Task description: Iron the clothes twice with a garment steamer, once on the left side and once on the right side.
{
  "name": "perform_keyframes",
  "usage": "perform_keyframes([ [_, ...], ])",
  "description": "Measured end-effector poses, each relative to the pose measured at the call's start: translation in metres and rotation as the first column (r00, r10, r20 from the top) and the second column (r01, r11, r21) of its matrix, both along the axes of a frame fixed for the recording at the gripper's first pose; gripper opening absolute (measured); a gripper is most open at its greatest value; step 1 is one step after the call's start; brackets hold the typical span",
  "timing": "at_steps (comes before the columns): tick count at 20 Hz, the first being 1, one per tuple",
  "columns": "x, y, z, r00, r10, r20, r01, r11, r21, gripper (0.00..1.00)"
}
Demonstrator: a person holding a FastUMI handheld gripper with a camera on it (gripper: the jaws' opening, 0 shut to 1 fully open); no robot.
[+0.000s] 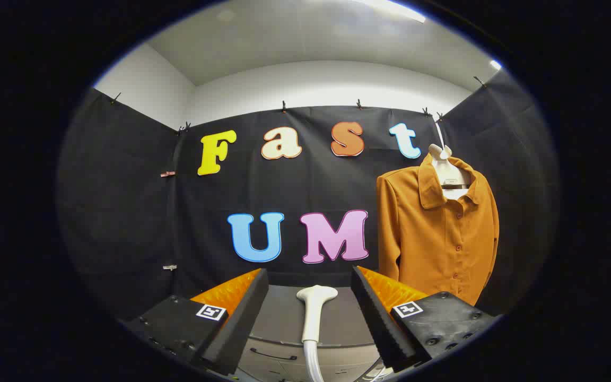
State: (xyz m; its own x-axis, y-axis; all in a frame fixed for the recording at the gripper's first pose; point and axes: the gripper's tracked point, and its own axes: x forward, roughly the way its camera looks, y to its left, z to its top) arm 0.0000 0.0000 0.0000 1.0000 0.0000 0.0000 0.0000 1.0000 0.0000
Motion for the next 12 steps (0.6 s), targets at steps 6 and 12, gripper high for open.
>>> perform_keyframes([
  [6, -0.0011, 0.005, -0.0063, 1.0, 0.01, -0.014, -0.01, 1.0, 0.004, 0.98],
  [12, 0.0007, 0.0052, -0.0074, 1.0, 0.006, -0.018, -0.006, 1.0, -0.005, 0.99],
])
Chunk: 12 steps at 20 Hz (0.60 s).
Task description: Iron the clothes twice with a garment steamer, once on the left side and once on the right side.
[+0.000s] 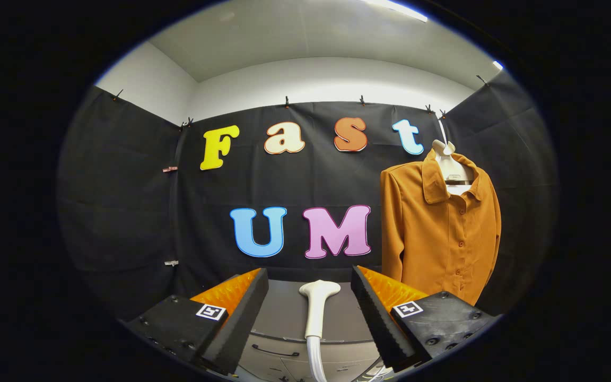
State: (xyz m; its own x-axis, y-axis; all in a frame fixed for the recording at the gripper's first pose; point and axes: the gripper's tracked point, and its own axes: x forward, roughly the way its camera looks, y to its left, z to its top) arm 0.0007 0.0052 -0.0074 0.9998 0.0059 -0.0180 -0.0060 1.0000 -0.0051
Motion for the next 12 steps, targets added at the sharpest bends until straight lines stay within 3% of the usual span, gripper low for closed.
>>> perform_keyframes([
  [12, 0.0047, -0.0018, -0.0064, 1.0, -0.028, -0.012, 0.028, 1.0, -0.008, 0.98],
])
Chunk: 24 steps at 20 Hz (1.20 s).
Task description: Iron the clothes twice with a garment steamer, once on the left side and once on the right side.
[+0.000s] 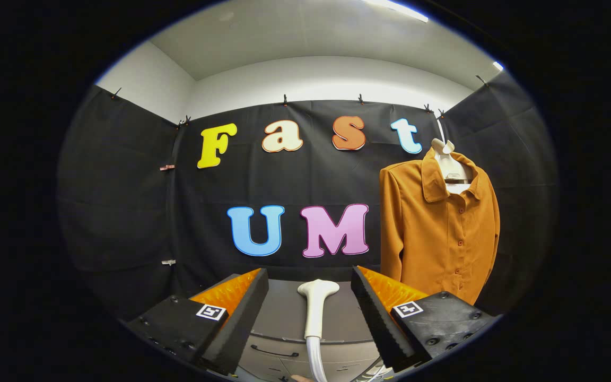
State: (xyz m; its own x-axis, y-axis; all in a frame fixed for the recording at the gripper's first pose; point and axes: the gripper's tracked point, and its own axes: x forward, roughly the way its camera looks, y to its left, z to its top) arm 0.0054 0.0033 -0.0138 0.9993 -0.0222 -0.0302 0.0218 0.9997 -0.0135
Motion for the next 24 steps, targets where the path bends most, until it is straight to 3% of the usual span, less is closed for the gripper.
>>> perform_keyframes([
  [14, 0.037, 0.011, -0.029, 0.997, 0.002, -0.071, -0.002, 1.0, 0.011, 0.99],
  [20, 0.072, 0.02, -0.055, 0.988, -0.013, -0.155, 0.01, 1.0, -0.023, 0.98],
  [24, 0.098, 0.016, -0.088, 0.962, -0.046, -0.27, 0.044, 0.999, -0.012, 0.99],
])
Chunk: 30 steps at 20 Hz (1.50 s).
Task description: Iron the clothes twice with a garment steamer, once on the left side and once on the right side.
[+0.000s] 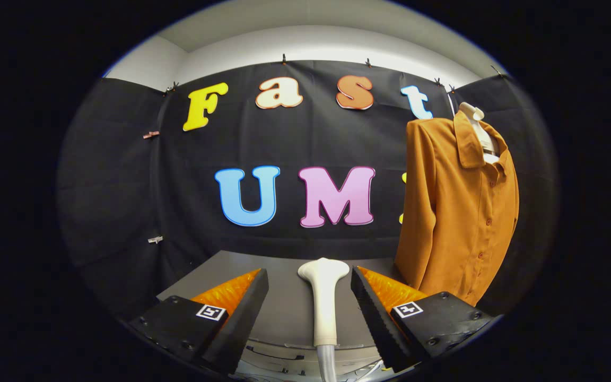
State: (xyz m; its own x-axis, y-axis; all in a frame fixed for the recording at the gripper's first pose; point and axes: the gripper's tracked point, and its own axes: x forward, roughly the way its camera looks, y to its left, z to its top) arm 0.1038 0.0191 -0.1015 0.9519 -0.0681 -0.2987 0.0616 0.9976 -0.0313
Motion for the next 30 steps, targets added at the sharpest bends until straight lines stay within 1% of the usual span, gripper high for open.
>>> perform_keyframes([
  [4, 0.018, -0.007, -0.031, 0.995, -0.034, -0.097, 0.038, 0.999, 0.039, 0.99],
  [11, 0.041, -0.018, -0.085, 0.966, -0.088, -0.244, 0.098, 0.995, 0.029, 0.99],
  [16, 0.051, -0.024, -0.109, 0.946, -0.109, -0.307, 0.11, 0.994, -0.012, 0.99],
  [24, 0.061, -0.033, -0.137, 0.914, -0.132, -0.383, 0.125, 0.991, -0.043, 0.98],
  [26, 0.061, -0.034, -0.146, 0.901, -0.135, -0.412, 0.122, 0.991, -0.058, 0.86],
  [27, 0.06, -0.036, -0.151, 0.895, -0.139, -0.423, 0.123, 0.99, -0.065, 0.77],
  [28, 0.059, -0.034, -0.148, 0.89, -0.133, -0.437, 0.118, 0.991, -0.062, 0.75],
  [30, 0.066, -0.039, -0.162, 0.889, -0.138, -0.436, 0.116, 0.99, -0.077, 0.57],
])
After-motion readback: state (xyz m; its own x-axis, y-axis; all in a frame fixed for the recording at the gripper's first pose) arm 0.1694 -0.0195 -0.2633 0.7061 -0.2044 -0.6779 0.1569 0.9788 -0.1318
